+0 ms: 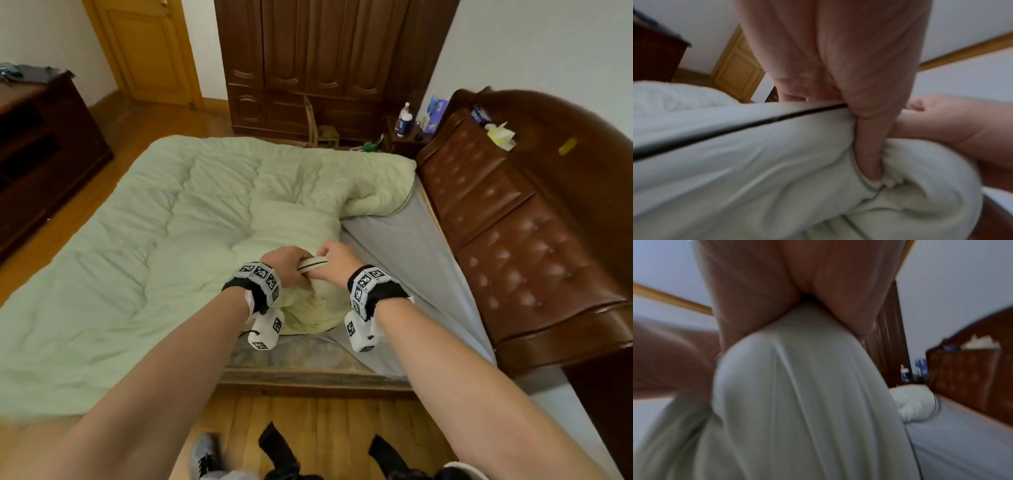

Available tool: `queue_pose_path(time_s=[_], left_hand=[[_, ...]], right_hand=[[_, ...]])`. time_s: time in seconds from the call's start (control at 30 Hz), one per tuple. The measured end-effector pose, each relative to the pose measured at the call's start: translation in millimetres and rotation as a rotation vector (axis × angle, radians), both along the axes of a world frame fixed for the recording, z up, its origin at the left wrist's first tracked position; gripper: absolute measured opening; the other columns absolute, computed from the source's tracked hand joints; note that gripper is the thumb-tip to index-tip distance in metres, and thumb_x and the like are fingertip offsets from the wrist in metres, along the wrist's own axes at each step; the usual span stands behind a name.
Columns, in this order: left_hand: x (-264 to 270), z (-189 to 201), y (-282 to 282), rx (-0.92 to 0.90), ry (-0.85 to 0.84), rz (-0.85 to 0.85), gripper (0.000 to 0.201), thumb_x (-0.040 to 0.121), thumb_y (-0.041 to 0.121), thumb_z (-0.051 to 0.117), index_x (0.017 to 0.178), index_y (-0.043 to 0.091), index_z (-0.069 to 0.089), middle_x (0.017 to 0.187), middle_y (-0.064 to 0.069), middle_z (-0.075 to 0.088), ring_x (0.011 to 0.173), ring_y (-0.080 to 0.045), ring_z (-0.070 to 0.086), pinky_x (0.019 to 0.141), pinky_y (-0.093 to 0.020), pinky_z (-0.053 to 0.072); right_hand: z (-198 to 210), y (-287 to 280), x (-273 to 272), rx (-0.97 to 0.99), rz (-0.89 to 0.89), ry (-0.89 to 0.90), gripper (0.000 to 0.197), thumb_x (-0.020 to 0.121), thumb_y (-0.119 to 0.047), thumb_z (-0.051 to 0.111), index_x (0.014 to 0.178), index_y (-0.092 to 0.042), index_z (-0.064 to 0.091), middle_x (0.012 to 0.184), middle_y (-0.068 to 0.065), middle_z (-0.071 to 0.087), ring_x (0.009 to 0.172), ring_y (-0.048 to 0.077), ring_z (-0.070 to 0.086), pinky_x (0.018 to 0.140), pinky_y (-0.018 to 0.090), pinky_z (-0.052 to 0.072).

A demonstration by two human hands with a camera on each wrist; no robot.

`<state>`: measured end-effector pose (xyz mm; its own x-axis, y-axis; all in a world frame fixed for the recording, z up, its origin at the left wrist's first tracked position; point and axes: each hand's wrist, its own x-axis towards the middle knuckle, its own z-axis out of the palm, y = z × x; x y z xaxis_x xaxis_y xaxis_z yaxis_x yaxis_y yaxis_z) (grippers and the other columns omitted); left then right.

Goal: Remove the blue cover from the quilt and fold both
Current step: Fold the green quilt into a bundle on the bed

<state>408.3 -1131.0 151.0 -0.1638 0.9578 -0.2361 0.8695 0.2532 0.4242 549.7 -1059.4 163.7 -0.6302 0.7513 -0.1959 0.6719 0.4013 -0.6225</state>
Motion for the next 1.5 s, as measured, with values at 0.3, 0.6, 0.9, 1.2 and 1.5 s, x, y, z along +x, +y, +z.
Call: queue_pose_path(time_s=[0.3,0.6,0.9,1.2,1.5], left_hand=[[-8.0,17.2,-36.2,0.185,-0.028,0.298,0.028,0.086,0.011,0.057,0.107,0.02,0.072,0.102,-0.007,0.072,0.101,-0.028,0.064,0.085,-0.033,0.048],[-62.5,13.0,-36.6,0.363,-0.326,0.572,0.083,0.089,0.012,0.061,0.153,0.038,0.016,0.091,0.016,0.053,0.086,-0.019,0.066,0.091,-0.034,0.05],[-31.9,-93.0,-10.2,-0.067,-0.308,0.472,0.106,0.081,0.015,0.072,0.156,0.025,-0.002,0.143,-0.015,0.044,0.124,-0.032,0.05,0.1,-0.041,0.045],[83.1,-22.4,81.9,0.152,-0.036,0.137,0.074,0.081,0.041,0.068,0.146,0.03,0.033,0.127,-0.01,0.061,0.112,-0.032,0.058,0.09,-0.039,0.048],[130.9,32.2,29.6,0.331,-0.234,0.541,0.046,0.082,-0.003,0.048,0.12,0.017,0.064,0.116,-0.012,0.068,0.111,-0.031,0.06,0.096,-0.038,0.047]], right_hand=[[-54.3,-16.2,16.6,-0.106,-0.039,0.183,0.075,0.057,-0.041,0.092,0.116,-0.023,0.048,0.099,-0.007,0.055,0.087,0.014,0.052,0.076,0.028,0.04],[-119.9,-7.9,-17.4,-0.274,-0.087,-0.092,0.052,0.074,-0.049,0.069,0.12,-0.025,0.06,0.111,0.012,0.066,0.108,0.033,0.059,0.087,0.036,0.049],[-87.0,56.6,29.7,0.087,-0.462,0.035,0.027,0.085,0.006,0.04,0.103,-0.004,0.058,0.097,0.022,0.065,0.089,0.041,0.059,0.07,0.039,0.039],[-21.6,85.3,88.4,0.297,-0.131,0.046,0.021,0.08,-0.006,0.056,0.097,-0.017,0.06,0.076,0.01,0.066,0.073,0.036,0.06,0.065,0.041,0.05],[-77.3,72.0,136.1,-0.089,-0.2,0.255,0.06,0.07,-0.049,0.082,0.116,-0.026,0.051,0.095,-0.006,0.06,0.086,0.019,0.06,0.075,0.031,0.047]])
